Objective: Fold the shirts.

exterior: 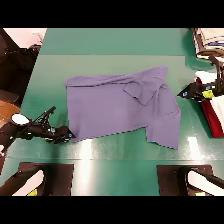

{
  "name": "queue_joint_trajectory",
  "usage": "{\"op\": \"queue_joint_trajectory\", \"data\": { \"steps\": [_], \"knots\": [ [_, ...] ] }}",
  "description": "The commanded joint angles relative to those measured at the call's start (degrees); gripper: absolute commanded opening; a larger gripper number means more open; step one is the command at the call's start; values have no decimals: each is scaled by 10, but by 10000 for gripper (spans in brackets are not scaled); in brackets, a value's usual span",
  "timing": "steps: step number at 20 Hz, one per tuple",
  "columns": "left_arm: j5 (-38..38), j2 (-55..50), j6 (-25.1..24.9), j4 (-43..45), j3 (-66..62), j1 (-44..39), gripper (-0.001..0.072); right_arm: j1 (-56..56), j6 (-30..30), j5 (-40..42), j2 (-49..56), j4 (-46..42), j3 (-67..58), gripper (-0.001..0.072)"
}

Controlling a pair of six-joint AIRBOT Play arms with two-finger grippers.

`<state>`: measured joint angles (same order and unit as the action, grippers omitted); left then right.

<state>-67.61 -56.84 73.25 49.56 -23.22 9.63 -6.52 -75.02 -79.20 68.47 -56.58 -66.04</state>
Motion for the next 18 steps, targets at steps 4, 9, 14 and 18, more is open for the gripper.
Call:
{"op": "queue_joint_trajectory", "data": {
  "steps": [4, 9, 14, 18],
  "knots": [
    [39, 1, 1, -27, 5, 0, 30, -21, 0, 7, -1, -2, 1, 328],
    [-2, 8, -2, 24, -90, 0, 29, -84, 0, -11, 0, -94, 4, 330],
    [5, 8, 4, 45, -208, 0, 29, -141, 3, 26, 39, -104, 100, 453],
    [3, 7, 18, 45, -218, 0, 30, -142, 71, 54, 122, 0, 141, 451]
  ]
}}
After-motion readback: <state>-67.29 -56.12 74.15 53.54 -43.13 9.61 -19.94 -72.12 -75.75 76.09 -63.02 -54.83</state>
